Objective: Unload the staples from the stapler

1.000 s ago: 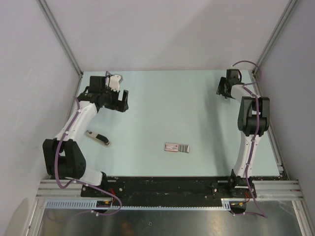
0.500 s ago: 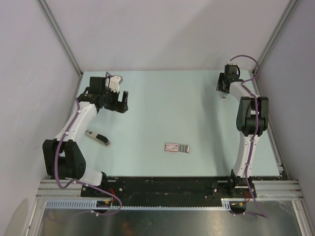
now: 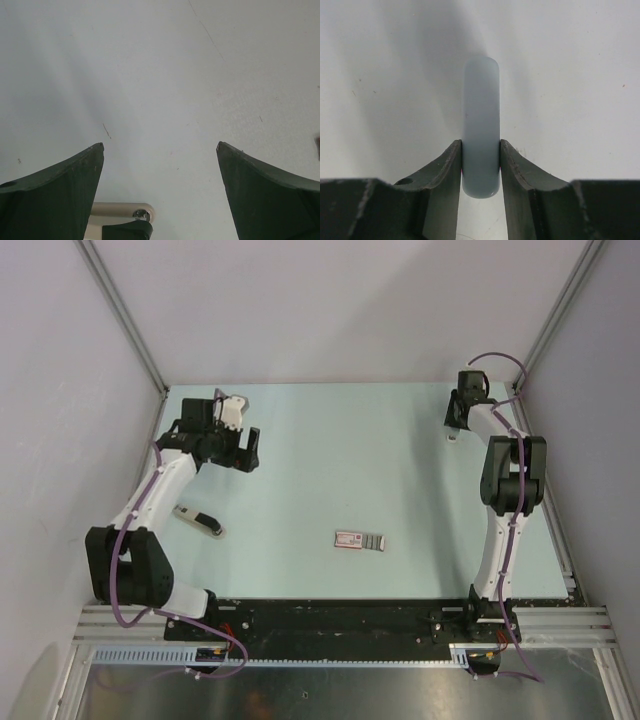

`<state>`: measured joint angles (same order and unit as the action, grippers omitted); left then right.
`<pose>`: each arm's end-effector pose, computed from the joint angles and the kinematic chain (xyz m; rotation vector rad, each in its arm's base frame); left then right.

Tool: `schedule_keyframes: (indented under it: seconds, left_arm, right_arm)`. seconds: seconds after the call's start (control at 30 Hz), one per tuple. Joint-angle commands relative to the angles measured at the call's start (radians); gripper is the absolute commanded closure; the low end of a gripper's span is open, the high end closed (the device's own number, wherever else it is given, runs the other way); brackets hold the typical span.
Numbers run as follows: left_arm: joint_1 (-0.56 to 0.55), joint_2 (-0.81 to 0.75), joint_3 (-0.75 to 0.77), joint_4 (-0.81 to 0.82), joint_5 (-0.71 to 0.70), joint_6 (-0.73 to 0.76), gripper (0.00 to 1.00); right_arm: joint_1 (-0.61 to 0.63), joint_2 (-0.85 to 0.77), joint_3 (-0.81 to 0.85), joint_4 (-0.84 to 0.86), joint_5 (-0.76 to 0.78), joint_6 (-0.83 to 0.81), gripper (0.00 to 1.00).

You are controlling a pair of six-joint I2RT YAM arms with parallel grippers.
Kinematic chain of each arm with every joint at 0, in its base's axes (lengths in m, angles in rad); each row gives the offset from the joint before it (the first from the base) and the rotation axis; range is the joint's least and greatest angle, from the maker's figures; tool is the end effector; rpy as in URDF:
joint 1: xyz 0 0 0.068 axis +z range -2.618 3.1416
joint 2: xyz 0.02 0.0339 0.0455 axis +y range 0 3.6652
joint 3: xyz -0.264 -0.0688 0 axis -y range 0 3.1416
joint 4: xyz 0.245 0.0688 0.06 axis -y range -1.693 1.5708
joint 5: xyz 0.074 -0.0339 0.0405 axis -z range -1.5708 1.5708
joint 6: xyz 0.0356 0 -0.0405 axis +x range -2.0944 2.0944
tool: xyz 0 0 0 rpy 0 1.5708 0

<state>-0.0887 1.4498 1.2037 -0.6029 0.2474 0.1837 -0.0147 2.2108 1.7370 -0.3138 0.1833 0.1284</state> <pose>0.3101 -0.0363 0.2926 0.4372 2.3611 -0.2549 0.4998 -0.0138 0.1896 0.2565 2.3333 -0.1602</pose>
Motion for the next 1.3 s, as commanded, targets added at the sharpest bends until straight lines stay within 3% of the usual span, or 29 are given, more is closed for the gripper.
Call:
schedule_keyframes:
  seconds: [0.0,0.23,0.4,0.53,0.87,1.13,1.27]
  left_arm:
    - [0.006,-0.061,0.015,0.007,-0.001,0.0,0.01]
    - [0.006,-0.102,0.002,0.006,-0.003,0.006,0.01]
    - [0.008,-0.131,-0.022,0.005,-0.01,0.02,0.01]
    - [0.009,-0.144,-0.032,0.005,-0.01,0.023,0.01]
    - [0.015,-0.156,-0.037,0.004,-0.001,0.0,0.01]
    - [0.049,-0.197,-0.08,-0.011,-0.006,0.018,0.01]
    - [0.071,-0.238,-0.135,-0.024,0.116,0.052,0.0]
  right_arm:
    - [-0.002,0.046,0.106,-0.074,-0.035,0.007,0.67]
    - [0.003,0.09,0.148,-0.157,-0.031,0.014,0.68]
    - [0.006,0.062,0.113,-0.141,-0.045,0.028,0.82]
    - [0.011,0.043,0.119,-0.154,-0.08,0.053,0.98]
    - [0.286,-0.183,-0.09,-0.017,-0.166,0.23,1.0]
    - [0.559,-0.303,-0.211,0.004,-0.096,0.337,1.0]
    - [0.675,-0.361,-0.25,0.044,-0.095,0.418,1.0]
